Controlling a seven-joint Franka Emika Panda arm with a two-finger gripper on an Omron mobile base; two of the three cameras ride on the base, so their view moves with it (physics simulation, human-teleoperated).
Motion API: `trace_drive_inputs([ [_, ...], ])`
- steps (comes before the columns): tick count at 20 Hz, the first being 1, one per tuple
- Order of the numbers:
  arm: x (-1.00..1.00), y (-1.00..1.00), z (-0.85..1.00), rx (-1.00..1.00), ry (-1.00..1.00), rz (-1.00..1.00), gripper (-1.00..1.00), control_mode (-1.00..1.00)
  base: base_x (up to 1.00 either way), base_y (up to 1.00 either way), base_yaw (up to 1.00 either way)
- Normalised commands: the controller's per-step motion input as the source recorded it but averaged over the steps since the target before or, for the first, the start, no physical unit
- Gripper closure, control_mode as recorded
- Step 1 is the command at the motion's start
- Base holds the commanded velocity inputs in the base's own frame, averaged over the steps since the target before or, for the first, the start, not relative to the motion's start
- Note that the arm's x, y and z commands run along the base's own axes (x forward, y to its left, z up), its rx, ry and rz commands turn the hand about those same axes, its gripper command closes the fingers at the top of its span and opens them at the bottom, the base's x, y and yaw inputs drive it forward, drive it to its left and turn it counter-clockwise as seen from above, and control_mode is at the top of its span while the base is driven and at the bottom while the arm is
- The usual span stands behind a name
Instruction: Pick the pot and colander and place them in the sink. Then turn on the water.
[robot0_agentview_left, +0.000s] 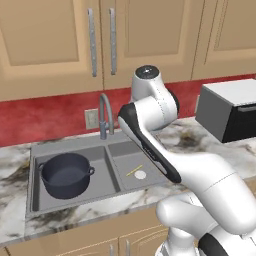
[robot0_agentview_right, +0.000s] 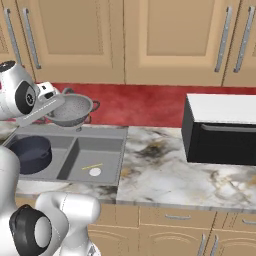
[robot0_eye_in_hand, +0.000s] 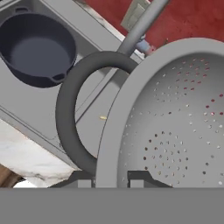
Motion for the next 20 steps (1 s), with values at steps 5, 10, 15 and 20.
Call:
trace_drive_inputs([
  [5, 0.0, 0.0, 0.0, 0.0, 0.0, 0.0, 1.0, 1.0, 0.43, 0.0, 0.01],
  [10, 0.0, 0.0, 0.0, 0.0, 0.0, 0.0, 1.0, 1.0, 0.19, 0.0, 0.0],
  [15, 0.0, 0.0, 0.0, 0.0, 0.0, 0.0, 1.0, 1.0, 0.12, 0.0, 0.0],
  [20, 0.03, 0.0, -0.02, 0.01, 0.02, 0.0, 1.0, -1.0, 0.14, 0.0, 0.0],
])
